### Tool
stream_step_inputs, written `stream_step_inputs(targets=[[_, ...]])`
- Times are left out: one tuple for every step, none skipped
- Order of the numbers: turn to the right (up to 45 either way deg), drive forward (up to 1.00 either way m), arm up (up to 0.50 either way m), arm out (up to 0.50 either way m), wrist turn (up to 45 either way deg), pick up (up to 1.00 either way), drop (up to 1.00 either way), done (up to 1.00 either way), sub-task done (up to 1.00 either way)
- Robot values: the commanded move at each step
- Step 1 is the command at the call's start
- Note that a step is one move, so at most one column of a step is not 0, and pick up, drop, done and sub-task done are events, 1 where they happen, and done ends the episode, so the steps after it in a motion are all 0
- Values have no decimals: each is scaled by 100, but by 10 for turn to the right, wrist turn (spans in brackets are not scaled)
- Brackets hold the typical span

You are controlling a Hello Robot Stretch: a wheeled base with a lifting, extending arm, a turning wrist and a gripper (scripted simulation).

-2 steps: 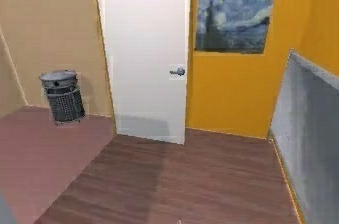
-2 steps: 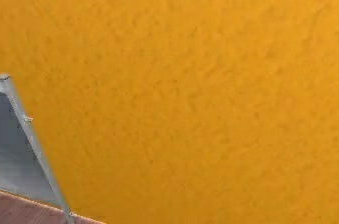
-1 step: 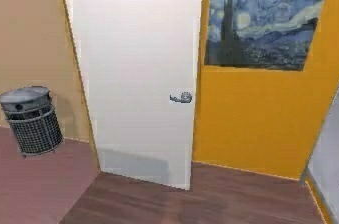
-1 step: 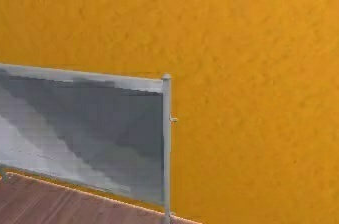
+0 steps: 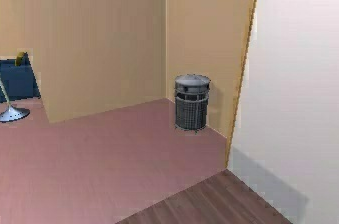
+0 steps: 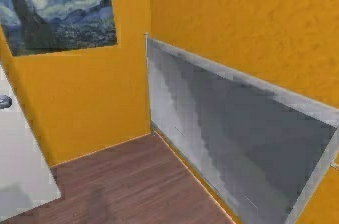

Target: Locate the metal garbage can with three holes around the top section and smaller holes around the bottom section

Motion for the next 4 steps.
stream_step_inputs(targets=[[-90, 0, 0, 0, 0, 0, 0, 0, 0], [0, 100, 0, 0, 0, 0, 0, 0, 0], [-60, 0, 0, 0, 0, 0, 0, 0, 0], [0, 65, 0, 0, 0, 0, 0, 0, 0]])
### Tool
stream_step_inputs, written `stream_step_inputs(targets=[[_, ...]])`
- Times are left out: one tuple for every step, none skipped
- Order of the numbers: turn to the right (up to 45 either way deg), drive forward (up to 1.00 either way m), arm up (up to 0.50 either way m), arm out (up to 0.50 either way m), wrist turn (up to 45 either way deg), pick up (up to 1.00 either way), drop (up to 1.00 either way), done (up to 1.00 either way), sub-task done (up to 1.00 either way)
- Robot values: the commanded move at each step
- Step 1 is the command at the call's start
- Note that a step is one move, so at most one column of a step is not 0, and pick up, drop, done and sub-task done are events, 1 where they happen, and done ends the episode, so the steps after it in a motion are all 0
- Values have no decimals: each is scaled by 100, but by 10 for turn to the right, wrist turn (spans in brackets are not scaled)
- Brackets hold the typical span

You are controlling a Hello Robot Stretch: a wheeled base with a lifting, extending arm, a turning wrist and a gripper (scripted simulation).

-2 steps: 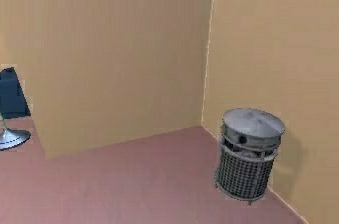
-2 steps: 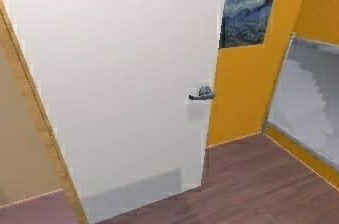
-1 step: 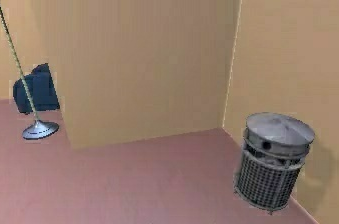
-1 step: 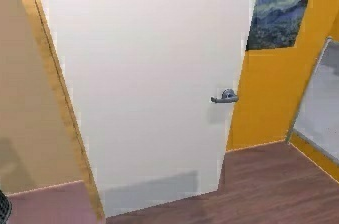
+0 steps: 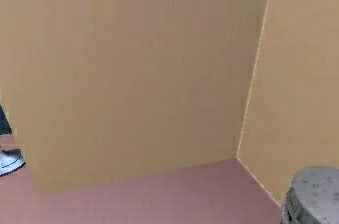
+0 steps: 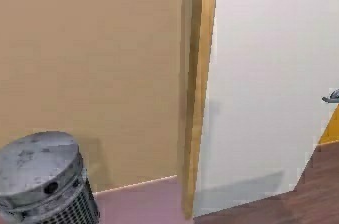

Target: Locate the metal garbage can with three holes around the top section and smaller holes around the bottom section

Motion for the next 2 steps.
stream_step_inputs(targets=[[450, 0, 0, 0, 0, 0, 0, 0, 0], [0, 0, 0, 0, 0, 0, 0, 100, 0]])
